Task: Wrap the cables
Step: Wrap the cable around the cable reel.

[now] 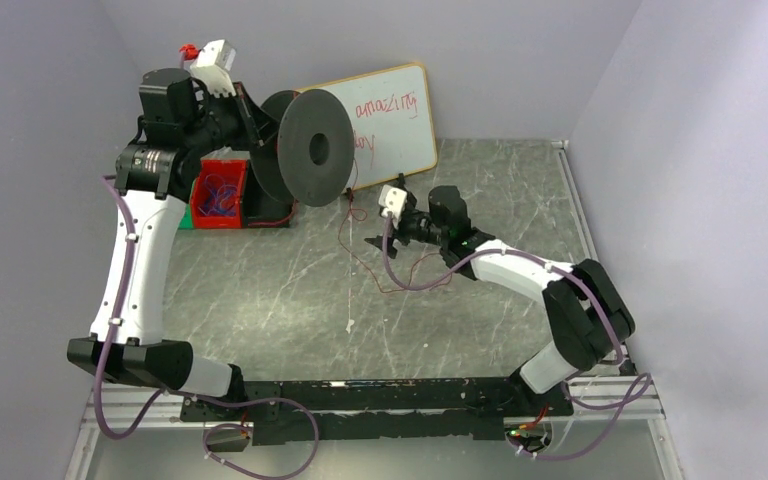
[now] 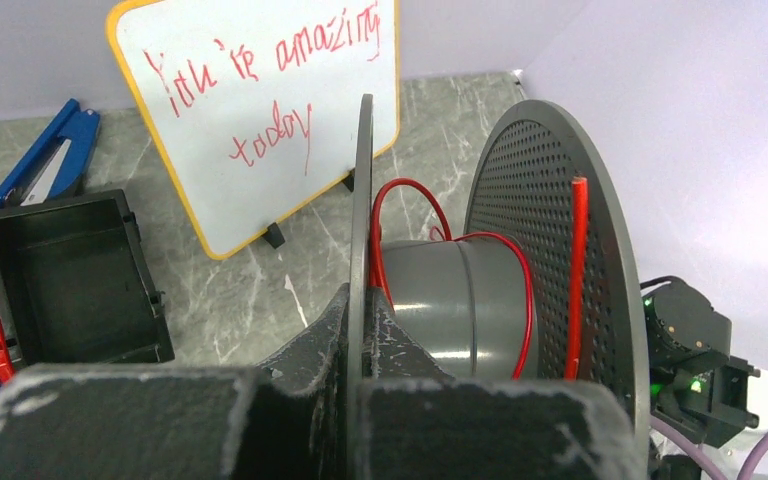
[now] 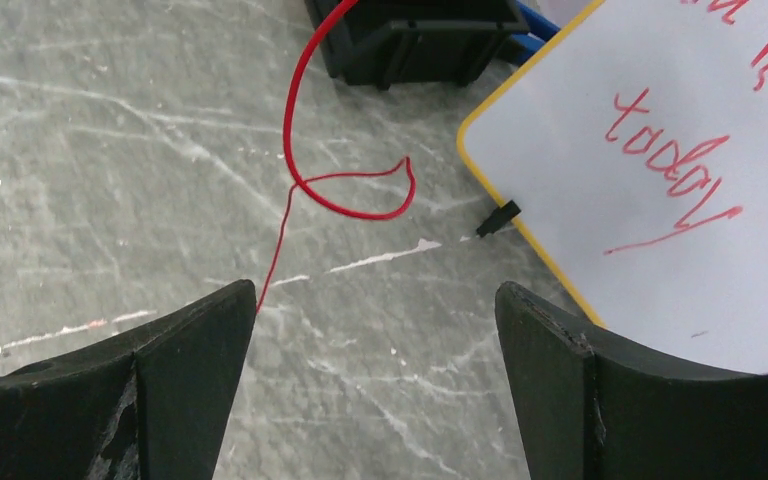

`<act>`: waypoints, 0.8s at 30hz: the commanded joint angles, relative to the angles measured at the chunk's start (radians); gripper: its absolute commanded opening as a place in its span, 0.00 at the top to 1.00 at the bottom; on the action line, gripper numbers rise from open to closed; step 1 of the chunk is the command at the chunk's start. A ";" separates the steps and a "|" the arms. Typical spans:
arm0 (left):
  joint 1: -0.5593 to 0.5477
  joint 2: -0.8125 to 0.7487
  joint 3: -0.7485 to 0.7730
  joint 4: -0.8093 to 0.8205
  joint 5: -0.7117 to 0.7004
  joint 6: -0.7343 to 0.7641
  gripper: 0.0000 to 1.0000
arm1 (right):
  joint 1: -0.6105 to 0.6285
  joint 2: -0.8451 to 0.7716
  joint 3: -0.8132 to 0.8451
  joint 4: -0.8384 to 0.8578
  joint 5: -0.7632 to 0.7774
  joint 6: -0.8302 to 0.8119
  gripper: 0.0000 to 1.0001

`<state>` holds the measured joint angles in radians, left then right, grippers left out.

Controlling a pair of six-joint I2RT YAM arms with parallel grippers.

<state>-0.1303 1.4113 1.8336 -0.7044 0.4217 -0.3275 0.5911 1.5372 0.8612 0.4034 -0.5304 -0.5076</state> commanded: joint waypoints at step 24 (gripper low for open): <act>0.035 -0.056 0.030 0.113 0.071 -0.096 0.97 | 0.187 0.348 0.176 -0.126 0.358 -0.108 0.19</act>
<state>-0.1036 1.4109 1.8271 -0.6922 0.4492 -0.3832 0.7765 1.8725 0.9993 0.2226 -0.2531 -0.6575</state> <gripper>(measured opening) 0.050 0.836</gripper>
